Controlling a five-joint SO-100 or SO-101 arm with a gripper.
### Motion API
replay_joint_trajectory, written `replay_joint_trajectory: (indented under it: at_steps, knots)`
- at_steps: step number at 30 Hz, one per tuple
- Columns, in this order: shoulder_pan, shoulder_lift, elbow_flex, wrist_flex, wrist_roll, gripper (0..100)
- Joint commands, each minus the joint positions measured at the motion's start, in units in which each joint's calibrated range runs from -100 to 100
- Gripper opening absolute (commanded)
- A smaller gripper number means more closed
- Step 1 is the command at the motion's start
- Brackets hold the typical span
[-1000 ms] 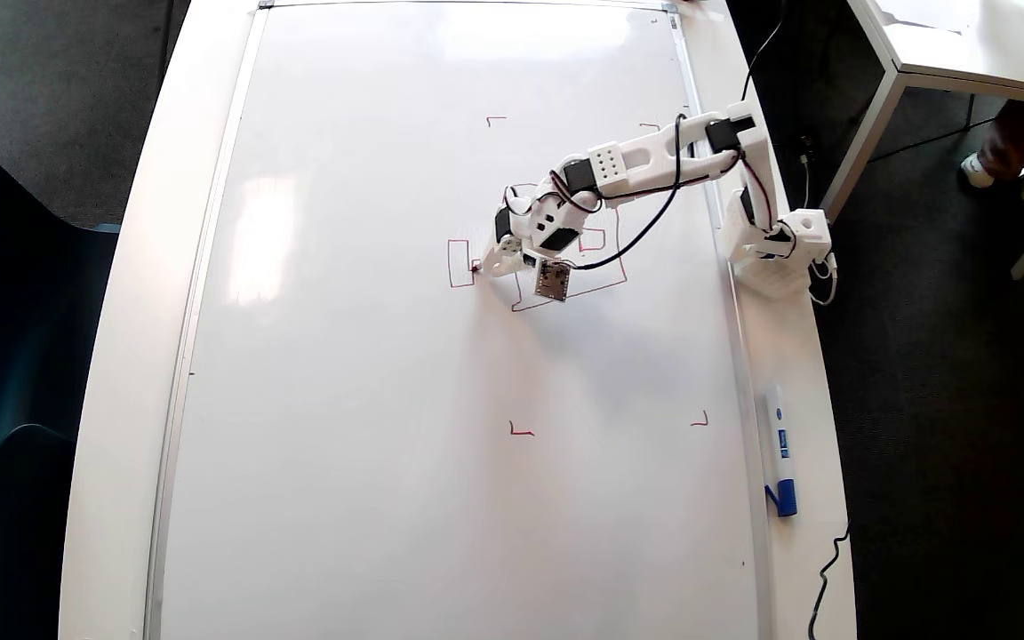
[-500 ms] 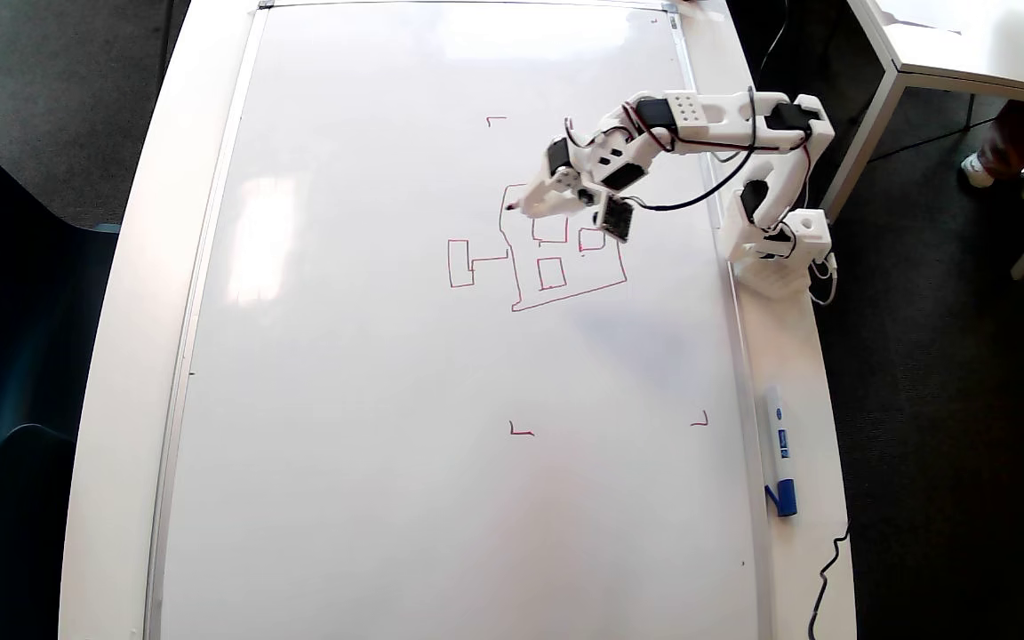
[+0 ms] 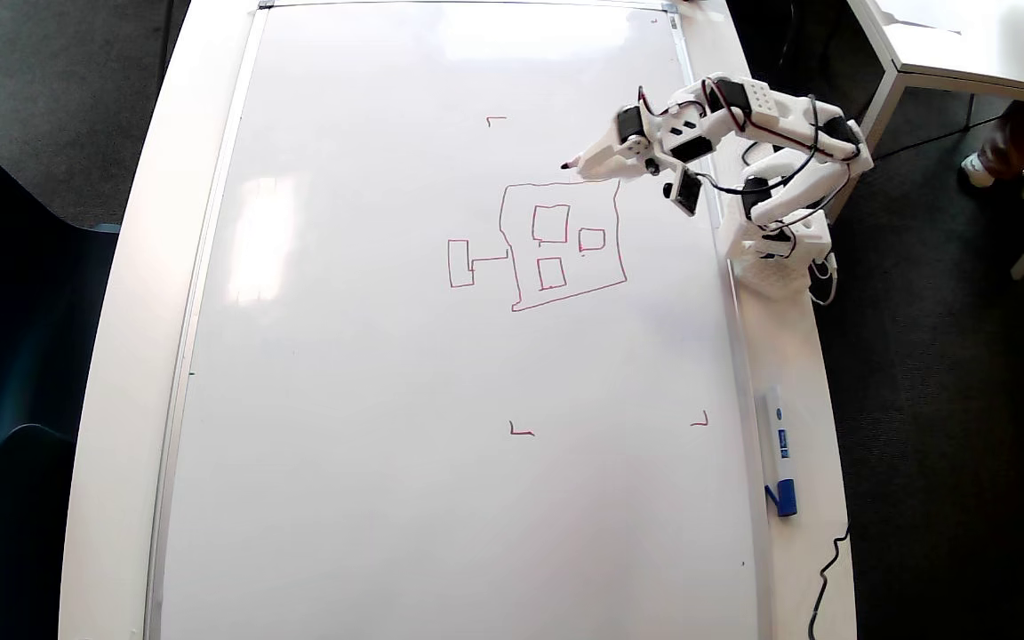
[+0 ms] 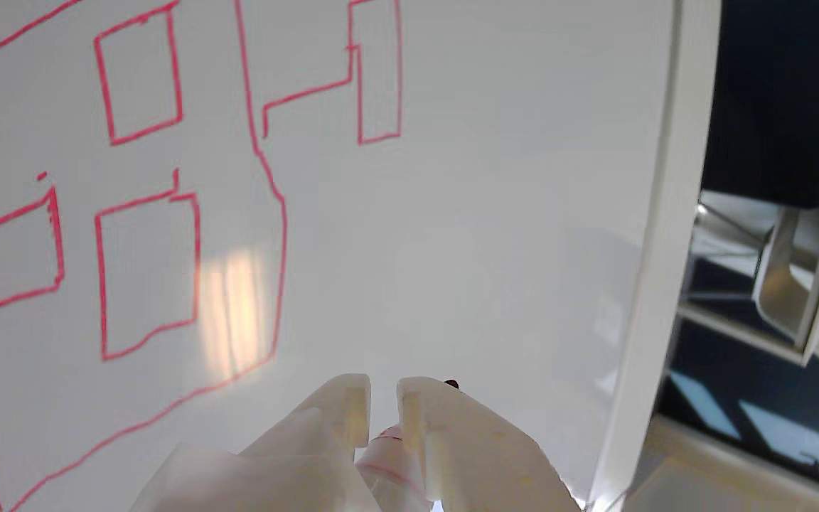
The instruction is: Draw on a whiteboard a robot head using a pen attached to the gripper
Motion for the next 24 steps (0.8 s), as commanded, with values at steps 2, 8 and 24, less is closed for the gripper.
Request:
replay_joint_trajectory:
  at_steps: [2,8,24]
  knots:
    - [1.1,-10.0,10.9,-10.7,0.6,1]
    - [1.1,-18.1,26.9,-25.9,2.3,1]
    - [-0.3,-44.6,61.4,-56.9,6.2,1]
